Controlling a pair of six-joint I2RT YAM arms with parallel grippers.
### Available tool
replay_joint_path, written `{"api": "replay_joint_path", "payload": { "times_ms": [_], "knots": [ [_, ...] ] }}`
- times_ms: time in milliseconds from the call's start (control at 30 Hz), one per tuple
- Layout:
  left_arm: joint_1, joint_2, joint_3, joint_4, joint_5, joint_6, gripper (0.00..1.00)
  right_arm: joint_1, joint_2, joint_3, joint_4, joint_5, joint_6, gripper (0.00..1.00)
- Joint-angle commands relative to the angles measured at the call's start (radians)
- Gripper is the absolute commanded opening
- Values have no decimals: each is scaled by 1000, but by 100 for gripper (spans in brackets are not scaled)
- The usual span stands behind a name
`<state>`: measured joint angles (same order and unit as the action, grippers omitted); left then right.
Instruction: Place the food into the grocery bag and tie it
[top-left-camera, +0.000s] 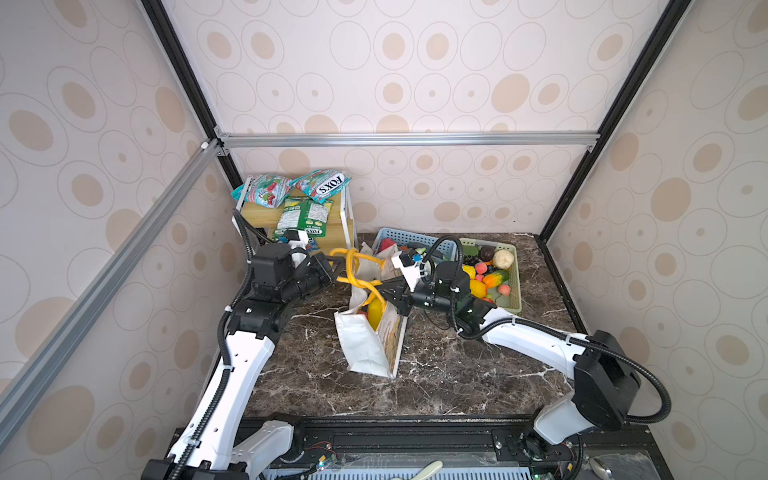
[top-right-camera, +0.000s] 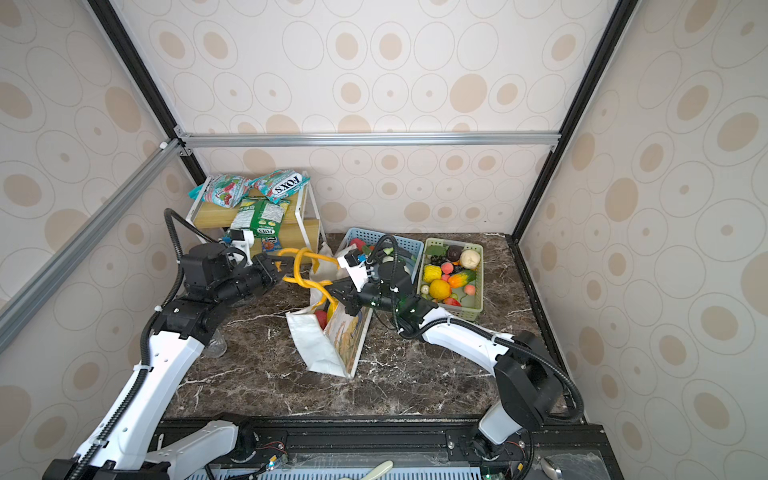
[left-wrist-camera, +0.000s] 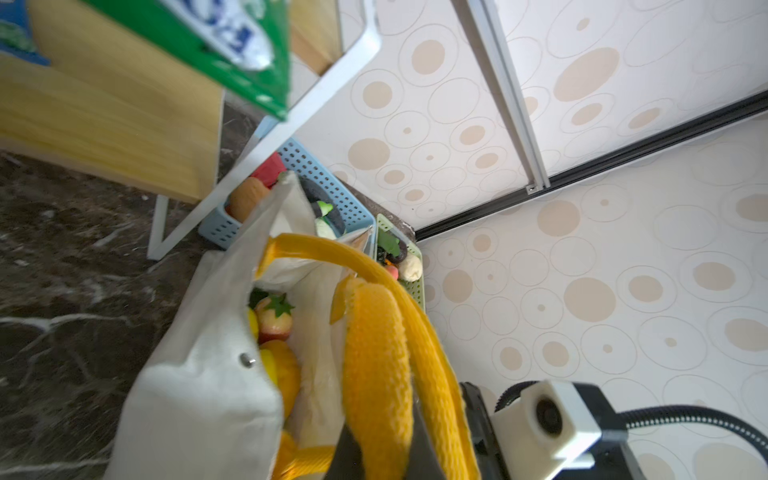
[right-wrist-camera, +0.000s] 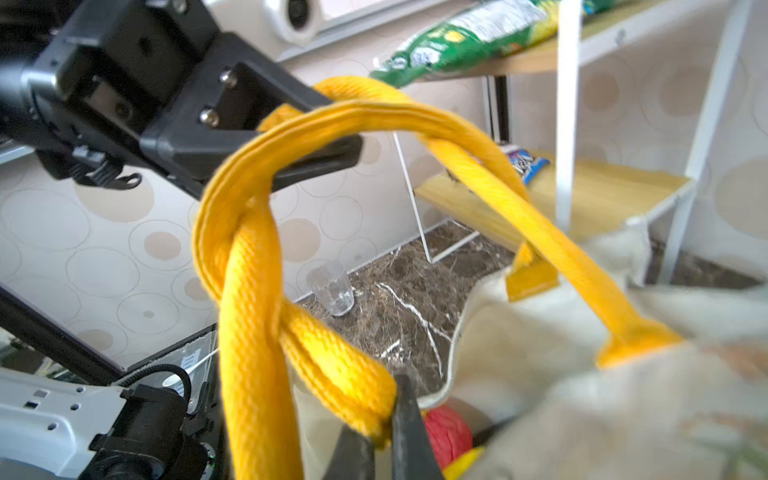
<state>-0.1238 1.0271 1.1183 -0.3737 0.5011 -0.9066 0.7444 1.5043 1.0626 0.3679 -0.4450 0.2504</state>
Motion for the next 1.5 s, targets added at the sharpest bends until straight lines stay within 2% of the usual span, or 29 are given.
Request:
{"api": "replay_joint_path", "payload": {
  "times_ms": [0, 133, 200, 267, 367, 467, 633, 767, 833, 967, 1067, 1167, 1200, 1300, 1400, 1467],
  "knots": [
    [70, -60, -39, -42, -65, 74, 0, -70, -110, -29, -165, 174, 88, 0],
    [98, -65, -131, -57, -61, 127, 0, -104, -168, -44, -267, 288, 145, 0],
    [105, -47, -165, -94, -102, 167, 0, -135, -180, -60, -321, 354, 187, 0],
    [109, -37, -204, -110, -148, 191, 0, -183, -188, -95, -340, 371, 253, 0],
    [122, -16, -256, -132, -243, 214, 0, -275, -189, -174, -318, 354, 364, 0],
    [139, 3, -314, -97, -296, 216, 0, -337, -169, -210, -298, 303, 394, 0],
    [150, 15, -421, -13, -337, 176, 0, -406, -111, -241, -285, 207, 475, 0],
    [147, 10, -489, 60, -324, 164, 0, -458, -20, -258, -265, 102, 531, 0],
    [148, 6, -513, 104, -292, 164, 15, -458, 19, -263, -228, 55, 522, 0],
    [143, 11, -545, 202, -180, 152, 37, -487, 66, -230, -236, 16, 503, 0],
    [141, 13, -528, 251, -93, 150, 53, -488, 81, -174, -292, -35, 464, 5],
    [140, 8, -490, 272, -37, 140, 64, -490, 94, -112, -379, -95, 403, 12],
    [141, 8, -474, 282, 12, 138, 68, -493, 102, -99, -405, -110, 389, 13],
    [142, 21, -416, 264, 58, 145, 76, -504, 124, -52, -481, -181, 350, 27],
    [143, 29, -363, 218, 62, 164, 77, -504, 115, -31, -517, -215, 304, 38],
    [148, 28, -339, 222, 101, 166, 79, -506, 98, -20, -545, -218, 274, 41]
  ]
}}
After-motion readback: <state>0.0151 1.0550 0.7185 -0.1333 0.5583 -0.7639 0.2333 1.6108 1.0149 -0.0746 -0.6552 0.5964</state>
